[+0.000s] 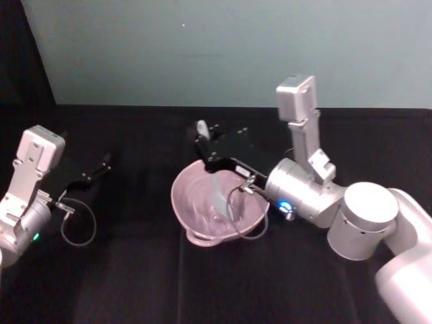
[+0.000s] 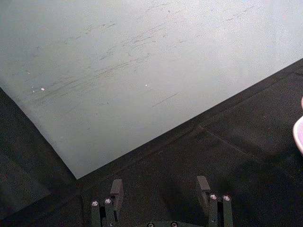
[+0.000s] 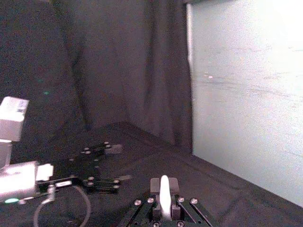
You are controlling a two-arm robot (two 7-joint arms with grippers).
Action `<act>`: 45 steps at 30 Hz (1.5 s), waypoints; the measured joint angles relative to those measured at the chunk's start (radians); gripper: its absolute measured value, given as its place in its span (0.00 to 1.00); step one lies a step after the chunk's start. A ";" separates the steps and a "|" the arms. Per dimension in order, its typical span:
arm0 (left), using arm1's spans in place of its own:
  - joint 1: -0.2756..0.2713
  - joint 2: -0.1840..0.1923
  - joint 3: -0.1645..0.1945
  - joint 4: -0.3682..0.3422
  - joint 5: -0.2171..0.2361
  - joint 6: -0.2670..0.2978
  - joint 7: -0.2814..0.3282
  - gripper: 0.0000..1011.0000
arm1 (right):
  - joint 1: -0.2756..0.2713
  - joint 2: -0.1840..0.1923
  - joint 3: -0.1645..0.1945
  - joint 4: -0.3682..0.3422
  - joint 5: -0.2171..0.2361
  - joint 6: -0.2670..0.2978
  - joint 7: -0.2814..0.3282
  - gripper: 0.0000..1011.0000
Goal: Use the one hand to pick up the spoon and stir the clear water in the bowl.
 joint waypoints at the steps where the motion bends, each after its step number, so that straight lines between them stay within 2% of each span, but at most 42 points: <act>1: 0.000 0.000 0.000 0.000 0.000 0.000 0.000 1.00 | 0.002 -0.005 -0.006 0.004 -0.001 0.000 0.003 0.11; 9: 0.000 0.000 0.000 0.000 0.000 0.000 0.000 1.00 | 0.050 -0.056 -0.046 0.055 -0.005 -0.011 0.026 0.11; 15: 0.000 0.000 0.000 0.000 0.000 0.000 0.000 1.00 | 0.091 -0.083 -0.052 0.106 -0.004 -0.023 0.035 0.11; 21: 0.000 0.000 0.000 0.000 0.000 0.000 0.000 1.00 | 0.140 -0.113 -0.022 0.209 0.031 -0.041 0.042 0.11; 30: 0.000 0.000 0.000 0.000 0.000 0.000 0.000 1.00 | 0.163 -0.100 0.024 0.281 0.038 -0.057 0.012 0.11; 34: 0.000 0.000 0.000 0.000 0.000 0.000 0.000 1.00 | 0.148 -0.076 0.049 0.265 0.031 -0.057 -0.017 0.11; 39: 0.000 0.000 0.000 0.000 0.000 0.000 0.000 1.00 | 0.107 -0.040 0.087 0.187 0.022 -0.060 -0.053 0.11; 41: 0.000 0.000 0.000 0.000 0.000 0.000 0.000 1.00 | 0.076 -0.023 0.108 0.126 0.022 -0.062 -0.067 0.11; 42: 0.000 0.000 0.000 0.000 0.000 0.000 0.000 1.00 | 0.076 -0.023 0.108 0.126 0.022 -0.062 -0.067 0.11; 45: 0.000 0.000 0.000 0.000 0.000 0.000 0.000 1.00 | 0.046 -0.011 0.121 0.067 0.023 -0.063 -0.069 0.11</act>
